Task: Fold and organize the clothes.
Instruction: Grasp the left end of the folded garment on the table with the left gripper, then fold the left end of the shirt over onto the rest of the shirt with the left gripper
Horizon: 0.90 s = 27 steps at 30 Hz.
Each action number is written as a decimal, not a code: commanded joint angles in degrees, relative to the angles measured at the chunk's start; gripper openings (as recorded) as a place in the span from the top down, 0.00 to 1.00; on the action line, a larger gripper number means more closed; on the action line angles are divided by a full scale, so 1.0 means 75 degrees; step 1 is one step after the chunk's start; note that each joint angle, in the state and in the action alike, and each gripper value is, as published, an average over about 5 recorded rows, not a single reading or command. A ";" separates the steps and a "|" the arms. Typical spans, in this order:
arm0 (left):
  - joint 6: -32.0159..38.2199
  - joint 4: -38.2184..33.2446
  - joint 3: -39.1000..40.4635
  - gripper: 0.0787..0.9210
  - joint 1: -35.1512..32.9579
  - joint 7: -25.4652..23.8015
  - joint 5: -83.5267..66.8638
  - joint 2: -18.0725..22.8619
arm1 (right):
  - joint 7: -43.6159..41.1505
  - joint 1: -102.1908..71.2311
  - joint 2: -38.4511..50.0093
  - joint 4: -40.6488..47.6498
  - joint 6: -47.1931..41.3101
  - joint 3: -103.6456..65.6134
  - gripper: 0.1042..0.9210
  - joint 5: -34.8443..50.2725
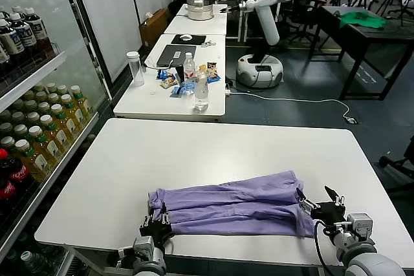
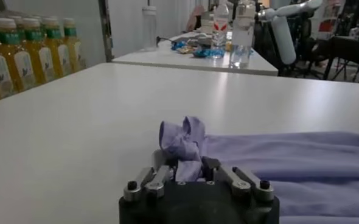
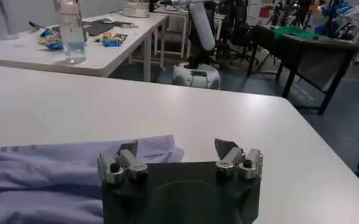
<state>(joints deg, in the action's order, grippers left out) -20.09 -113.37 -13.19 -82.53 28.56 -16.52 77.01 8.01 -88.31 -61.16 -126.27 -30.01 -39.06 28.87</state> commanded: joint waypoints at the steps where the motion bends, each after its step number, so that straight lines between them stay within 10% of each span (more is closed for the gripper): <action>1: 0.0032 -0.0138 -0.1211 0.81 0.0177 -0.0343 -0.0915 -0.1074 | 0.0013 -0.0040 -0.0015 -0.0046 0.0023 -0.0061 0.12 0.0000; 13: -0.0113 -0.0882 -0.3802 0.93 0.0394 -0.0875 -0.3764 -0.3430 | 0.0052 -0.0030 -0.0146 -0.0097 0.0025 -0.0047 0.12 -0.0040; 27: -0.0220 -0.3012 -0.1258 0.93 0.0283 -0.1125 -0.6672 -0.1232 | 0.0060 -0.0249 -0.0357 -0.0217 0.0041 -0.0073 0.12 -0.0271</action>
<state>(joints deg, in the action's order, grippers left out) -21.62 -128.17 -31.20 -80.70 21.23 -52.94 61.45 8.47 -89.69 -63.49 -127.73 -29.75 -39.54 27.27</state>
